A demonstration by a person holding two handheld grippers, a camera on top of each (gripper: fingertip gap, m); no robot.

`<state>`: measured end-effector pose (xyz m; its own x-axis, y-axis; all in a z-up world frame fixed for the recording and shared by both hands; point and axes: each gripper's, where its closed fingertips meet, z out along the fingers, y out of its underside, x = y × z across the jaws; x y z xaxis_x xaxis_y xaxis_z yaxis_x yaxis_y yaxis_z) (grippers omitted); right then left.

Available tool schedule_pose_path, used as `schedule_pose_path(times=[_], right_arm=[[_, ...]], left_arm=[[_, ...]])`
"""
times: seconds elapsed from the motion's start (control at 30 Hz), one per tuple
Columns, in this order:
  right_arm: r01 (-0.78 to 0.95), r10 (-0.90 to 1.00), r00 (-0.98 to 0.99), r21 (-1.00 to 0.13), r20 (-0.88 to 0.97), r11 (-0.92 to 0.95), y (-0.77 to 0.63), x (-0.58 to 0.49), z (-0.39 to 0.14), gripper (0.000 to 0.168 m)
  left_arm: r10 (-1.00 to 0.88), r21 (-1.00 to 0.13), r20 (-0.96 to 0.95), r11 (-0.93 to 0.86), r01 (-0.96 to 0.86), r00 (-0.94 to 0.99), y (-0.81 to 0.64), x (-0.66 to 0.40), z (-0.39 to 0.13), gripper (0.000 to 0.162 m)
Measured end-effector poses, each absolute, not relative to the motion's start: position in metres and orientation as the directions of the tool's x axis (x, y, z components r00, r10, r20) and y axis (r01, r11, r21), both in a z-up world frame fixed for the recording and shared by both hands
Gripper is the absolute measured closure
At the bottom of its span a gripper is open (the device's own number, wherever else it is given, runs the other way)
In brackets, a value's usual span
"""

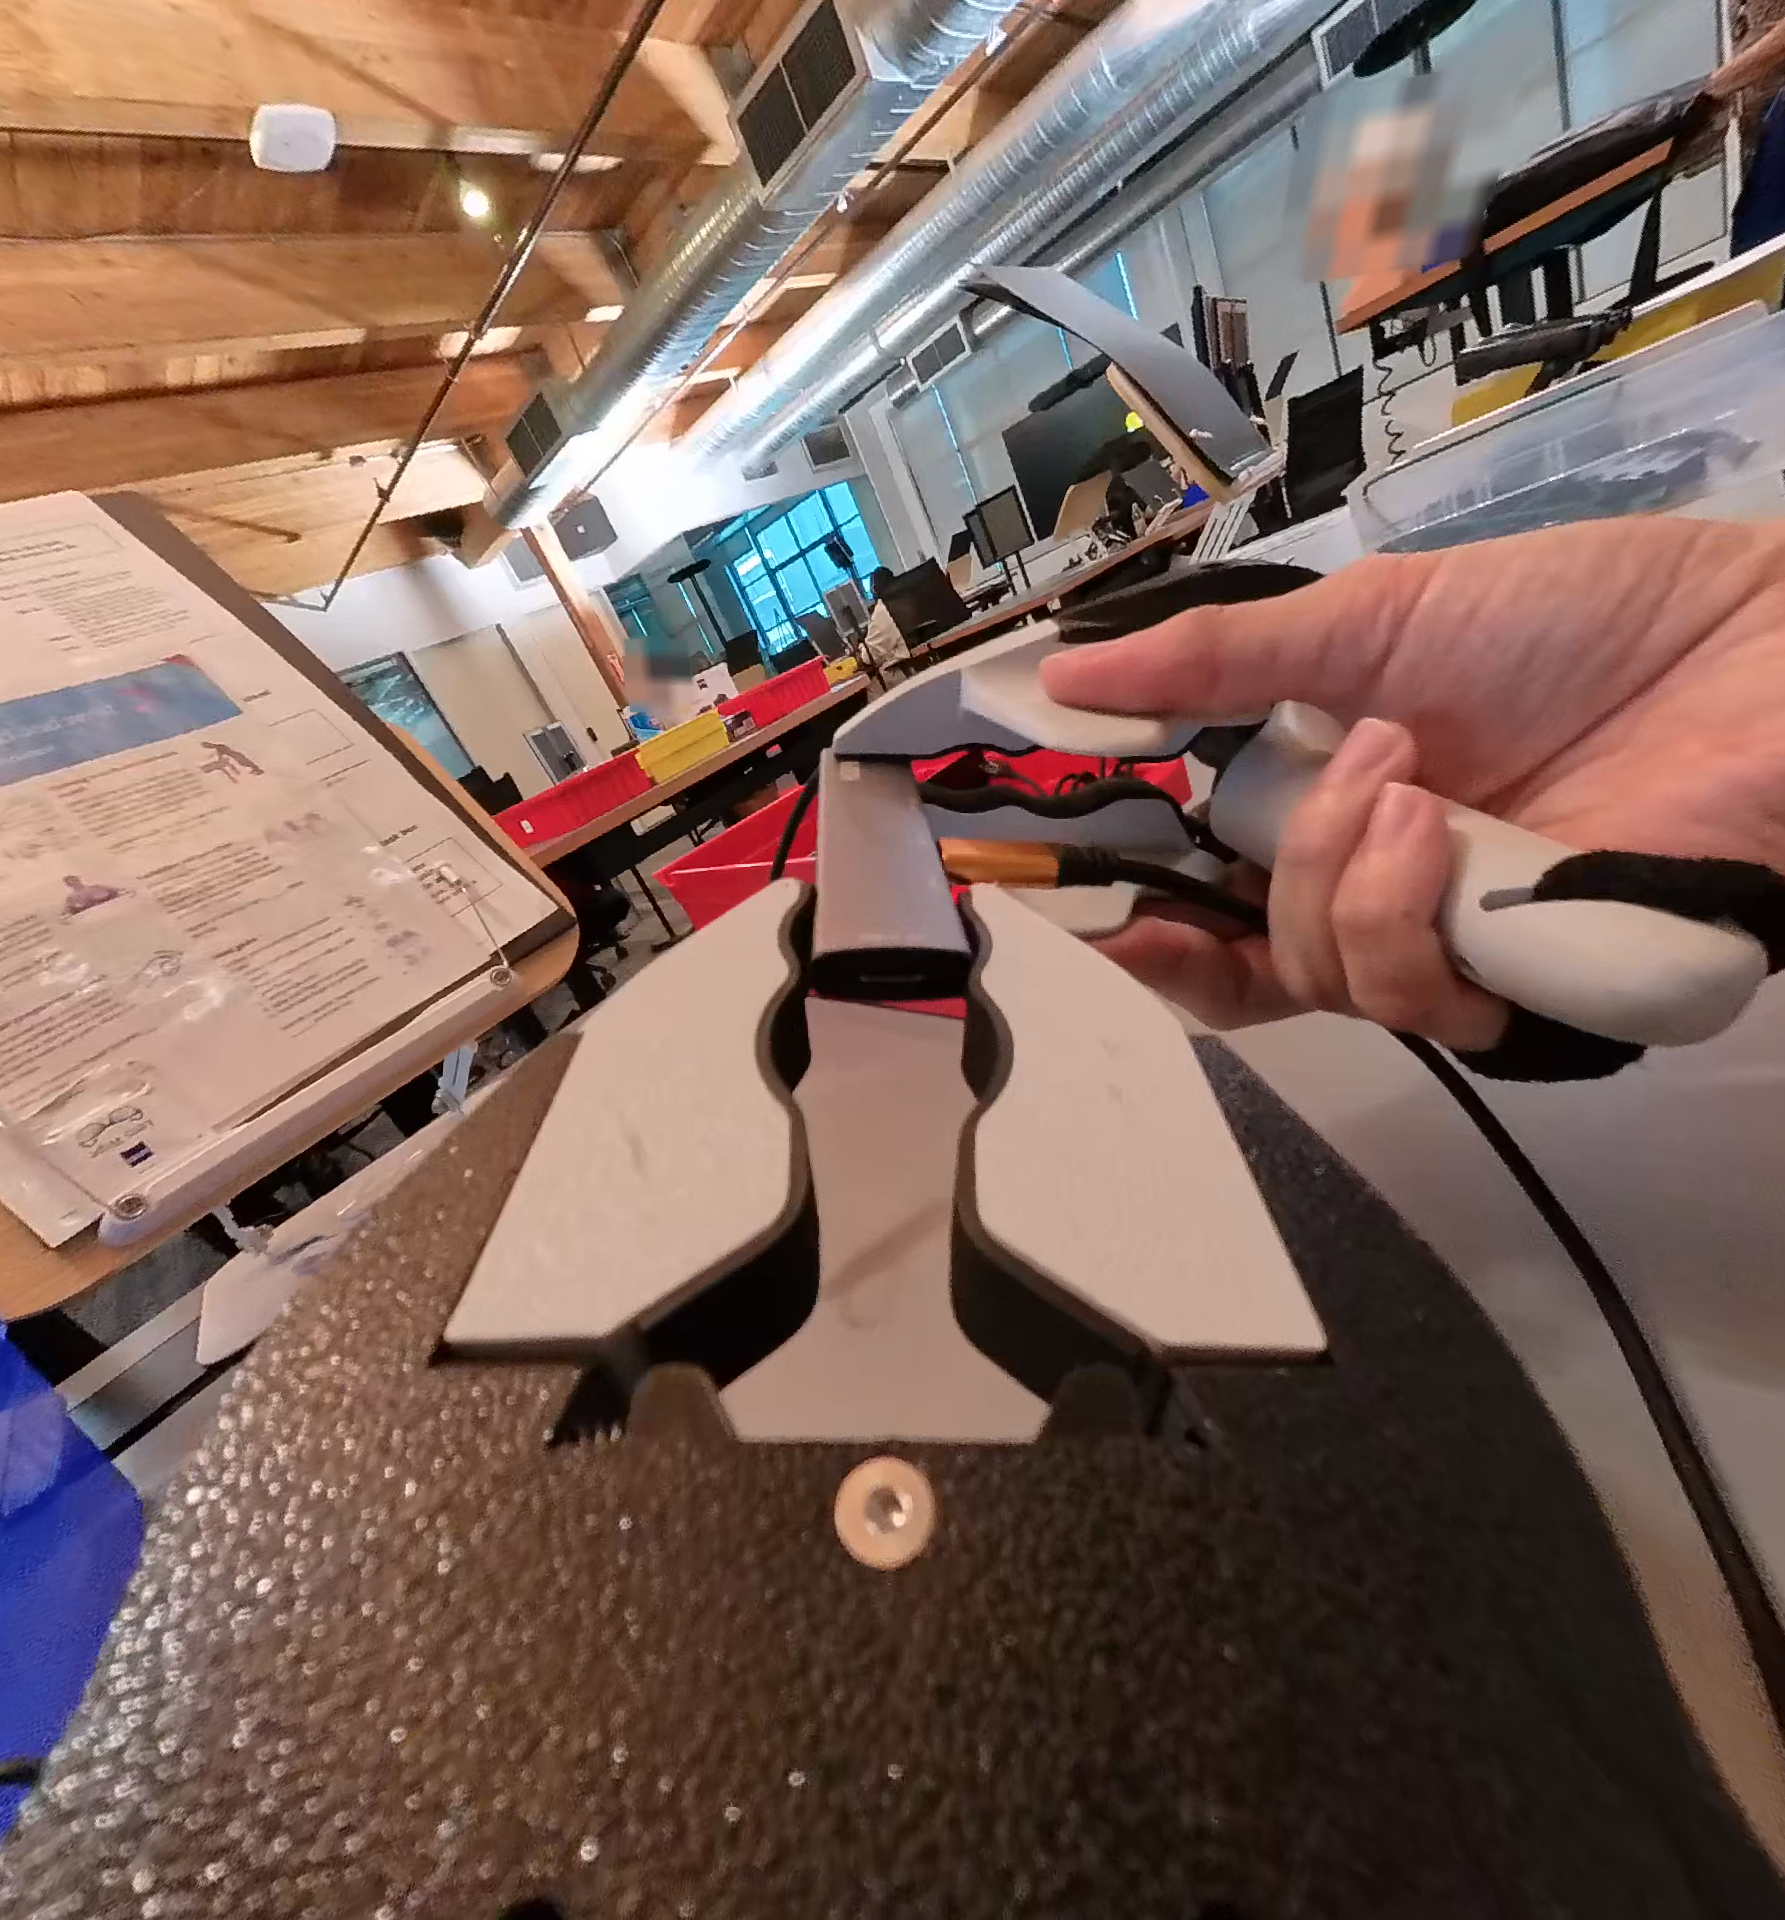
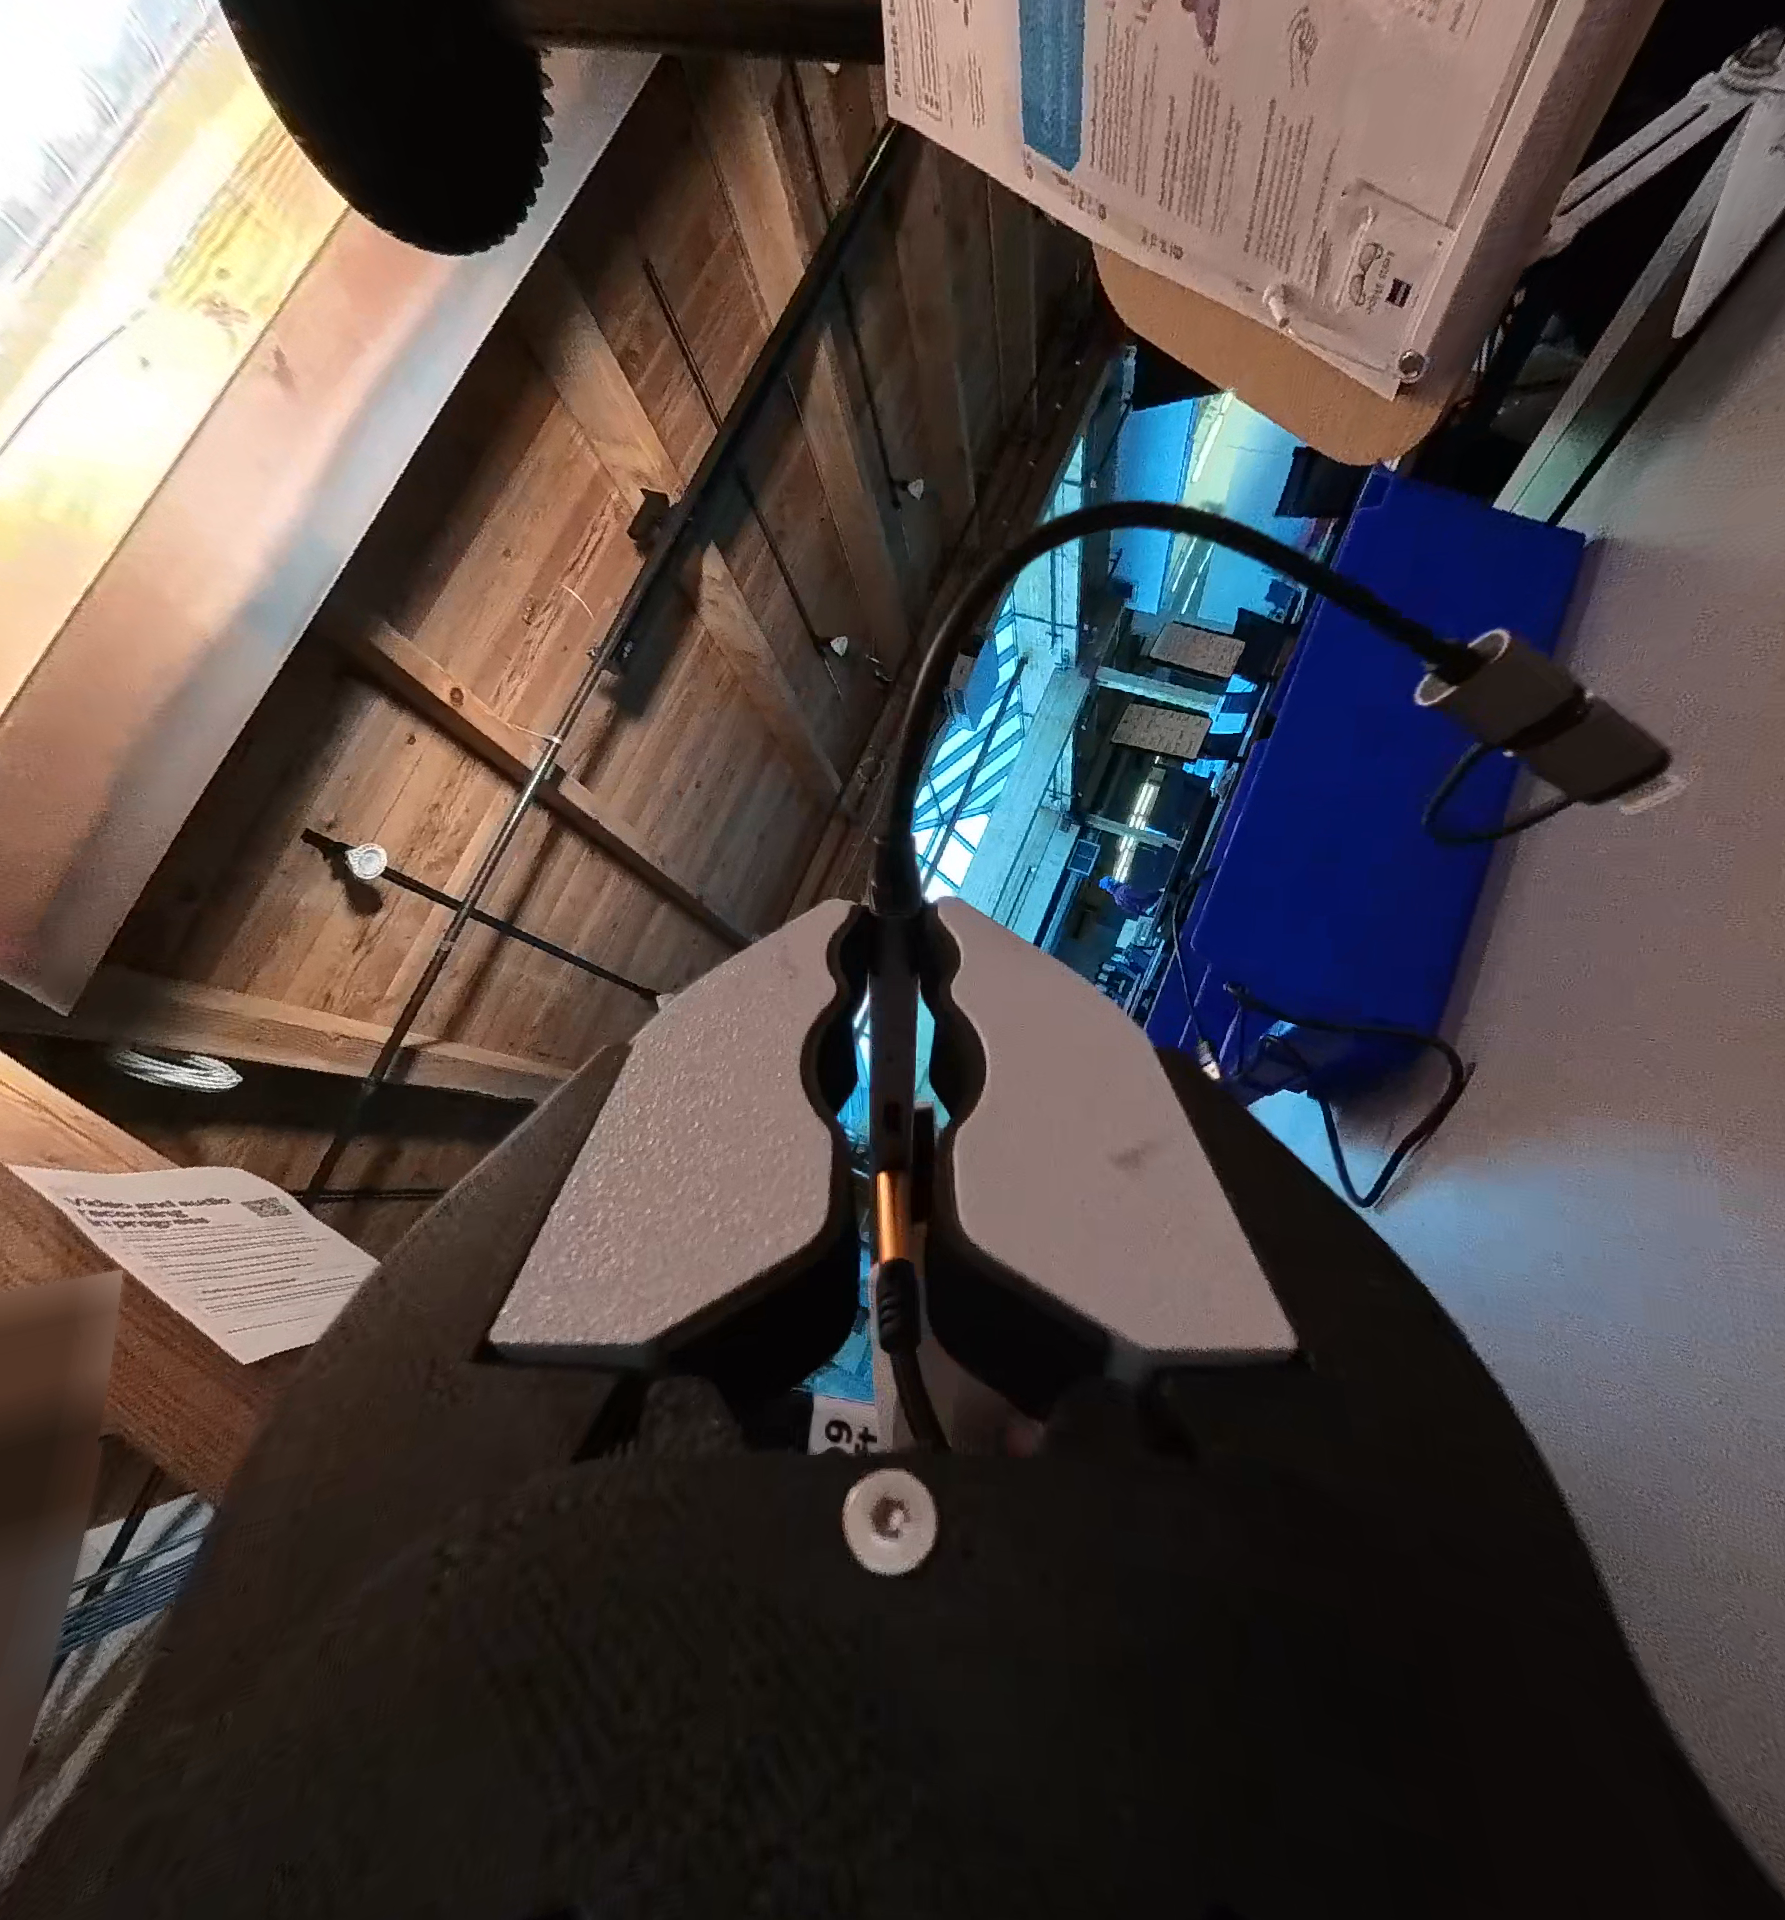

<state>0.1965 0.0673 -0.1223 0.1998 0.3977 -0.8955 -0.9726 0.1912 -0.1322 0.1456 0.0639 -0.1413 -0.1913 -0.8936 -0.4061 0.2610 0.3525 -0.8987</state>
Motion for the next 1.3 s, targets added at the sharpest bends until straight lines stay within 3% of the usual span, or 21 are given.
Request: schedule_pose_path(times=[0.27, 0.67, 0.9, 1.2, 1.3], right_arm=[[-0.967, 0.389, 0.213, -0.137, -0.896, 0.213, 0.065, 0.201, -0.124, 0.159], [-0.952, 0.355, 0.254, -0.169, -0.899, 0.254, 0.062, 0.206, -0.126, 0.159], [-0.967, 0.393, 0.175, -0.082, -0.903, 0.24, 0.063, 0.205, -0.13, 0.159], [-0.952, 0.343, 0.251, -0.167, -0.905, 0.257, 0.064, 0.208, -0.13, 0.159], [-0.955, 0.327, 0.268, -0.206, -0.906, 0.213, 0.067, 0.205, -0.133, 0.159]], left_arm=[[-0.886, -0.885, -0.424, 0.362, 0.293, -0.187, 0.064, 0.143, -0.142, 0.137], [-0.918, -0.932, -0.345, 0.311, 0.183, -0.197, 0.066, 0.15, -0.15, 0.137], [-0.906, -0.917, -0.378, 0.339, 0.208, -0.19, 0.066, 0.147, -0.148, 0.138], [-0.919, -0.939, -0.339, 0.315, 0.14, -0.203, 0.07, 0.151, -0.153, 0.137], [-0.946, -0.965, -0.253, 0.232, 0.122, -0.204, 0.073, 0.152, -0.151, 0.137]])
